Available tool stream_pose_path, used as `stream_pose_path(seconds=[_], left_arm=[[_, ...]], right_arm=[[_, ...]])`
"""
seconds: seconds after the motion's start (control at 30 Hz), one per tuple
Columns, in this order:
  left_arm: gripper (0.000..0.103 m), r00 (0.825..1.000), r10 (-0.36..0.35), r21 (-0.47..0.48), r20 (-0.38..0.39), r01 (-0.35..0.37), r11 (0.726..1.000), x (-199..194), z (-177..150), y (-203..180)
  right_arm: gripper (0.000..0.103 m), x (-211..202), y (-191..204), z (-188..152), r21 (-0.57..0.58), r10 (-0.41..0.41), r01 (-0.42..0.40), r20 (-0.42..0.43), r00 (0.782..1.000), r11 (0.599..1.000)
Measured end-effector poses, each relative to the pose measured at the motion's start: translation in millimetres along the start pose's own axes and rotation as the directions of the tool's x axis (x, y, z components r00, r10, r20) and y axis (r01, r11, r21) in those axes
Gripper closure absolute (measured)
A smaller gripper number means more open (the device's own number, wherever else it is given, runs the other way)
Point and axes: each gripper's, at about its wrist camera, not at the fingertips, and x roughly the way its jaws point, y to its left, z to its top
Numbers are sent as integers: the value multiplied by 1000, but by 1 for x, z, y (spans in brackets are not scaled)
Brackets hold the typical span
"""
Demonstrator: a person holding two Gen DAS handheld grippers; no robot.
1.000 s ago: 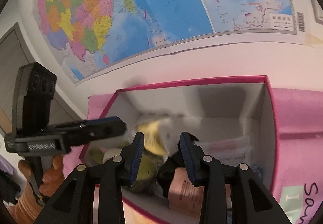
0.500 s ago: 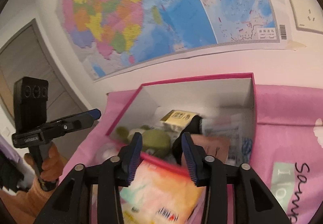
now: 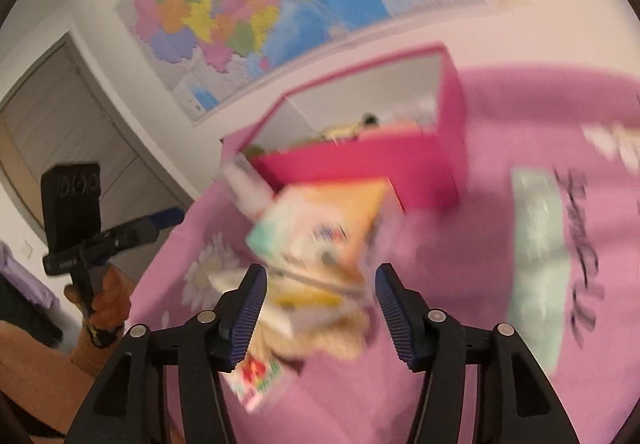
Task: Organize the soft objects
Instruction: 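Move the left gripper down to the beige teddy bear, then grasp the beige teddy bear with the left gripper and lift it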
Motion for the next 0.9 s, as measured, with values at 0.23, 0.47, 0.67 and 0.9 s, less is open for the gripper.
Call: stream_pose_path(seconds=[0.23,0.47,0.67,0.9], left_arm=[[46,997,-25,-63,-67,20,998,17,-37,1],[46,991,-52,-48,-126,46,998,39,-43,-13],[46,981,-57,-66,-185,45,997,66,-44,-15],[49,978,-51,-76,-201,37,996,72,-48,-19]], right_arm=[[43,10,-16,-36,67,3,2,-76,997,998],[37,33,-15,-33,45,27,-22,-107,994,999],[36,44,-13,-28,50,80,-75,-103,991,996],[61,38,4,-37,15,86,-85,-99,991,996]])
